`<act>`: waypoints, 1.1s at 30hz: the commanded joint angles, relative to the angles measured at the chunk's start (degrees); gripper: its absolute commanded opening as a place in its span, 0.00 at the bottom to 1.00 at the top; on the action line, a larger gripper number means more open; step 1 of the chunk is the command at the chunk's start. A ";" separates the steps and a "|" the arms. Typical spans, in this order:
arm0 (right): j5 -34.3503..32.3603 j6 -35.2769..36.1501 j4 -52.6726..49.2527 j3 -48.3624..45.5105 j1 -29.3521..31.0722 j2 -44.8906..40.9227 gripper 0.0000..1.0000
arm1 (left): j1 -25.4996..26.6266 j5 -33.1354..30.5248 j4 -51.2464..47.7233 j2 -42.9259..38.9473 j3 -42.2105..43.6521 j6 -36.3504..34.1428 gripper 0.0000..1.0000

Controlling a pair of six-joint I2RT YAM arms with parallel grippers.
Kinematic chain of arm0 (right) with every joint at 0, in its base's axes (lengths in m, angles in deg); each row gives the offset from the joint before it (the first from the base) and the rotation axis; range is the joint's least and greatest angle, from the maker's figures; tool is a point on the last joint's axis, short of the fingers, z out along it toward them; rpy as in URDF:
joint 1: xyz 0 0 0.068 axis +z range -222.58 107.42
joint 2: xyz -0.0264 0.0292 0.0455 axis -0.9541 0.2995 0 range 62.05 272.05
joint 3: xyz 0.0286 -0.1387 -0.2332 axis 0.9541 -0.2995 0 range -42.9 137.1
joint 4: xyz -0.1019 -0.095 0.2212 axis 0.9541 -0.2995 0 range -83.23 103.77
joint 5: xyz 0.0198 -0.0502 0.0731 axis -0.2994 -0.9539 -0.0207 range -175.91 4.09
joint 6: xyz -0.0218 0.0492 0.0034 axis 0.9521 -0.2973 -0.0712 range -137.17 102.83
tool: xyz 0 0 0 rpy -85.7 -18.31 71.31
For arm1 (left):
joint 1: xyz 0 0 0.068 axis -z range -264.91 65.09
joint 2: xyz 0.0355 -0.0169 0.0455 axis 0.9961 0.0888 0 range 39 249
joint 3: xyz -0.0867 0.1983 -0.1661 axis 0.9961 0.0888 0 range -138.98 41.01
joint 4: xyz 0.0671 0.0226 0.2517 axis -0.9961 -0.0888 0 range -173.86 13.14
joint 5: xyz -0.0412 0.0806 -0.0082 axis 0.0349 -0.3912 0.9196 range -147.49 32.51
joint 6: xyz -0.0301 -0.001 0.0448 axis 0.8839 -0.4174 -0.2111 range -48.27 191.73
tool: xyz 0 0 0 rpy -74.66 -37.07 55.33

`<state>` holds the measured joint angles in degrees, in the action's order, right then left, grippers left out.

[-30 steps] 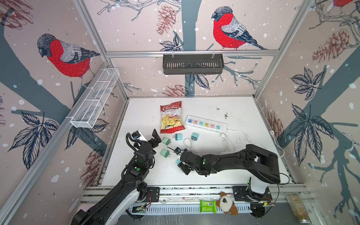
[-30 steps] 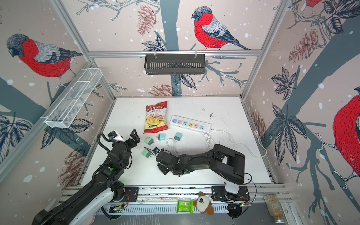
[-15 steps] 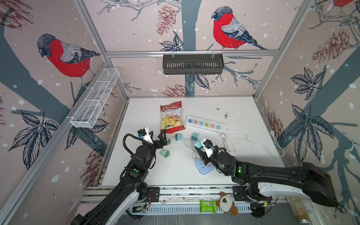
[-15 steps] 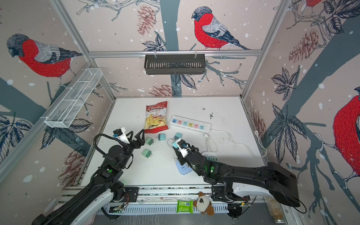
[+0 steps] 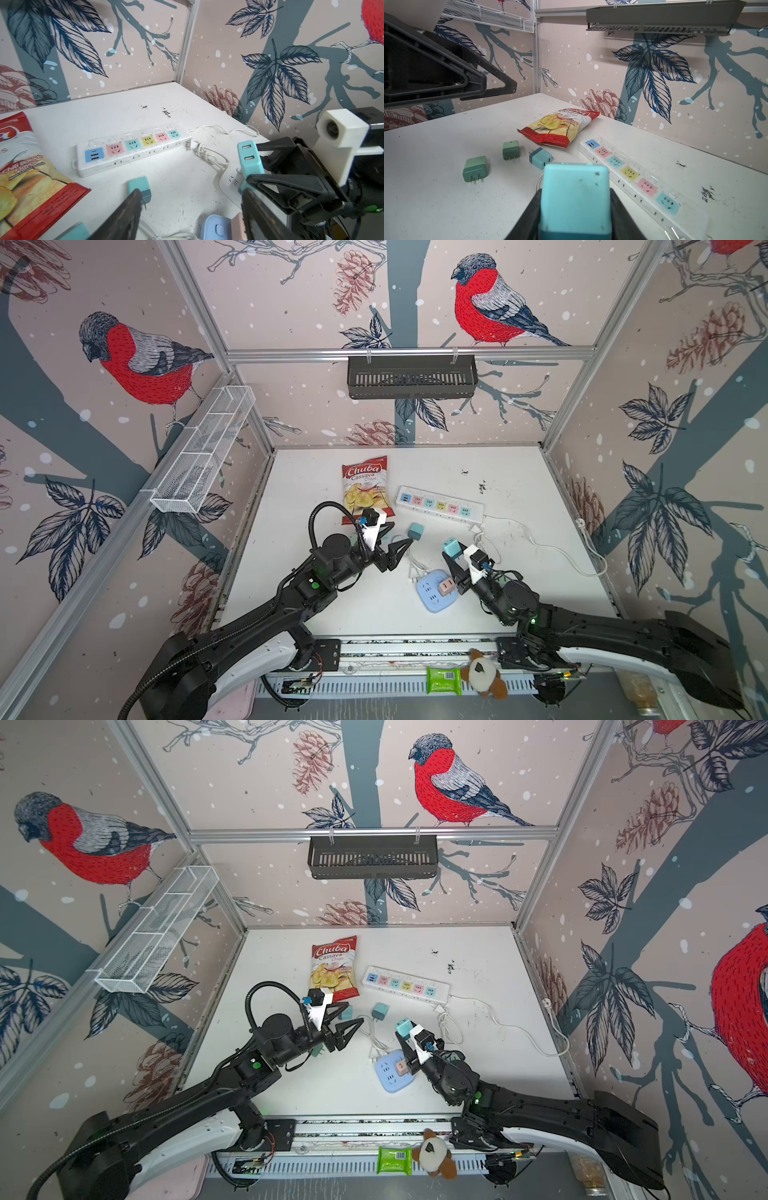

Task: Insert the plug
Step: 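Lift the teal charger with the right gripper while the left gripper approaches, then grasp the teal charger with the left gripper from the right gripper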

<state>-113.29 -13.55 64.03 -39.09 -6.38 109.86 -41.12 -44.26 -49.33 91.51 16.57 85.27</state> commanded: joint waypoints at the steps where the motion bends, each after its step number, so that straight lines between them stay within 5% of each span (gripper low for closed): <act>1: 0.07 3.68 7.99 -1.08 -0.01 1.92 0.04 | 0.43 4.96 0.56 0.76 -1.33 -1.40 0.75; 14: -2.03 6.40 12.83 0.66 2.90 9.03 0.03 | 4.79 12.25 -5.45 12.59 -9.40 -4.26 0.73; 33: -2.16 7.86 13.16 2.67 5.87 11.91 0.04 | 7.23 9.50 -10.86 19.33 -14.38 -4.22 0.64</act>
<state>-115.63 -6.47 74.26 -37.14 -0.83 121.40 -33.99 -34.73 -59.47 110.42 2.73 80.90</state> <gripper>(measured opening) 0.443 0.640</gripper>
